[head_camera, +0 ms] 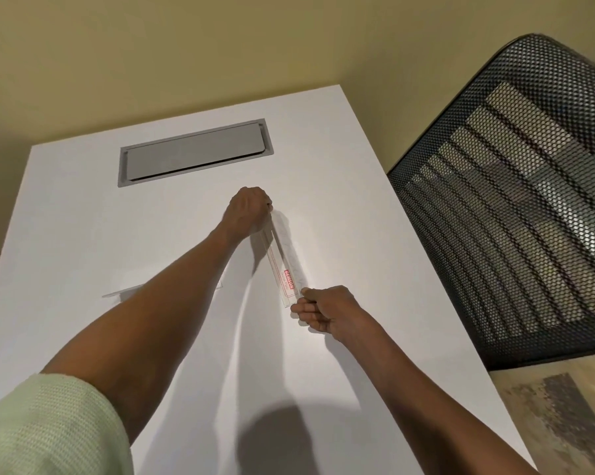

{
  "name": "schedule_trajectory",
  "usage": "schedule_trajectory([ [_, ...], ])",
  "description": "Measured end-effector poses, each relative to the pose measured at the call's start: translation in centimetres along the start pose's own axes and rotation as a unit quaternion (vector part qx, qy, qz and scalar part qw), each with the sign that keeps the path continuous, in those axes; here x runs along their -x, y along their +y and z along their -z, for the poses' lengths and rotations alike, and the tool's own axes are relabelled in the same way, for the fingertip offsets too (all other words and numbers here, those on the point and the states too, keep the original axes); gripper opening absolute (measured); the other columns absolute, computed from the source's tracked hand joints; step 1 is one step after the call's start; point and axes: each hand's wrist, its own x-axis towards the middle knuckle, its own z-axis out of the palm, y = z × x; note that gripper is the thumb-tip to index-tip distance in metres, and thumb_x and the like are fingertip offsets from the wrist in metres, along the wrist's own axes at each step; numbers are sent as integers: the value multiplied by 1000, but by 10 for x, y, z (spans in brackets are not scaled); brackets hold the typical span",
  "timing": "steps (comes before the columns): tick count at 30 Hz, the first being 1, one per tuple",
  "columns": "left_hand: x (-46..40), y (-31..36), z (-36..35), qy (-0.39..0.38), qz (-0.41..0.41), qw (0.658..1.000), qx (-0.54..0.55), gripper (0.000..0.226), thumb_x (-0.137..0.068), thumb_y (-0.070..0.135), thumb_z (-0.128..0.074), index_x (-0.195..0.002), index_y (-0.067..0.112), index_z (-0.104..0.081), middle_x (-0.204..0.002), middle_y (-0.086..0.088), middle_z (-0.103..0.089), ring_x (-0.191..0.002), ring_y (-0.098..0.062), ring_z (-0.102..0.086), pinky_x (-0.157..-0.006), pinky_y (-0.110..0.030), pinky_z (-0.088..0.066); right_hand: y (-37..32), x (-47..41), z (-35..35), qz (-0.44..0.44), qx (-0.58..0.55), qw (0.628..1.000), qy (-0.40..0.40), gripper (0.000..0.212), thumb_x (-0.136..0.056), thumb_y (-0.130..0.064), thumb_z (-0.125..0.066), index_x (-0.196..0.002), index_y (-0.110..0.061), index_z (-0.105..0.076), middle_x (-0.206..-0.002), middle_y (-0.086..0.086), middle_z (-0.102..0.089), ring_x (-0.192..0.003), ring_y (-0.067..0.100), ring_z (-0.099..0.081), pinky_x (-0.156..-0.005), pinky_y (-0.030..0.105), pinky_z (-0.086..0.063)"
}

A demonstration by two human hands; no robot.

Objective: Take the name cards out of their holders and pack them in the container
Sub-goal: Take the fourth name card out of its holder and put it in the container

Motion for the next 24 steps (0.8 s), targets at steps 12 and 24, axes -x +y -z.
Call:
schedule_trajectory([
  [12, 40, -8, 28, 86, 150, 956, 236, 24, -86, 13, -59, -68, 21, -44, -70, 0, -40, -73, -16, -37, -67, -27, -36, -6, 27, 13, 106, 55, 989, 86, 21, -91, -11, -58, -99, 5, -69, -75, 11, -67, -44, 11, -53, -36, 14, -34],
  [24, 130, 18, 16, 160, 273, 846, 429, 21, -86, 15, -66, -103, 6, -75, -91, -8, -77, -97, -21, -69, -93, -31, -53, 7, 43, 50, 228, 171, 932, 223, 17, -81, -12, -67, -68, -4, -74, -76, 13, -75, -76, 30, -70, -75, 42, -57],
])
